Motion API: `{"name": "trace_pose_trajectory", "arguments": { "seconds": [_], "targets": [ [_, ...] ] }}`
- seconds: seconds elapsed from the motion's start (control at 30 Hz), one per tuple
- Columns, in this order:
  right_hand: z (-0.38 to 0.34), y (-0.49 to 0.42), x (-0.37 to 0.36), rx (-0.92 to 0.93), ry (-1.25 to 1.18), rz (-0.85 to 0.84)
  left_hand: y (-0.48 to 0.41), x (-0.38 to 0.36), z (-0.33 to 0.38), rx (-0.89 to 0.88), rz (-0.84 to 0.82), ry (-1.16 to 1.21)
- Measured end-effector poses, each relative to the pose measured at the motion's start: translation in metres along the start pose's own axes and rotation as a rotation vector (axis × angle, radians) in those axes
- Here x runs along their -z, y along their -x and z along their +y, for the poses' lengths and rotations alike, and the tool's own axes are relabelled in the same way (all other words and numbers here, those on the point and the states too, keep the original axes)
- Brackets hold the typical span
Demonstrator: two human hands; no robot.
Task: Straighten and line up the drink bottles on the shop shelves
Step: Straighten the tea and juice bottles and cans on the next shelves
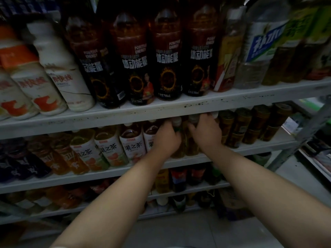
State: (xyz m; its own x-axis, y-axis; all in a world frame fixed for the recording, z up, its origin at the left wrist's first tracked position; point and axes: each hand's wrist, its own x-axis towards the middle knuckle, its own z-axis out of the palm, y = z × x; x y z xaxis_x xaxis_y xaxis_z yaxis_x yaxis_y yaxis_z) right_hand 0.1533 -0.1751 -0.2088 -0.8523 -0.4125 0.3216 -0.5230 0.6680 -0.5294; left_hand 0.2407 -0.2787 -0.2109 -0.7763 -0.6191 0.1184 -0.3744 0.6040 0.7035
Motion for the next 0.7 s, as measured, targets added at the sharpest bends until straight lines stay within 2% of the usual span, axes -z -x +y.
{"name": "trace_pose_trajectory", "arguments": {
  "seconds": [0.13, 0.33, 0.57, 0.7],
  "targets": [
    [-0.005, -0.009, 0.003, 0.029, 0.01, -0.049, -0.008, -0.005, 0.004, 0.032, 0.015, 0.009],
    [0.001, -0.014, 0.005, 0.077, -0.129, -0.138, -0.004, -0.008, 0.002, -0.015, 0.234, -0.089],
    [0.012, -0.025, 0.007, 0.094, -0.155, -0.242, -0.005, -0.004, 0.003, 0.007, 0.234, -0.154],
    [0.016, -0.027, 0.009, 0.216, -0.174, -0.328, -0.004, -0.005, 0.005, 0.037, 0.255, -0.133]
  ]
}}
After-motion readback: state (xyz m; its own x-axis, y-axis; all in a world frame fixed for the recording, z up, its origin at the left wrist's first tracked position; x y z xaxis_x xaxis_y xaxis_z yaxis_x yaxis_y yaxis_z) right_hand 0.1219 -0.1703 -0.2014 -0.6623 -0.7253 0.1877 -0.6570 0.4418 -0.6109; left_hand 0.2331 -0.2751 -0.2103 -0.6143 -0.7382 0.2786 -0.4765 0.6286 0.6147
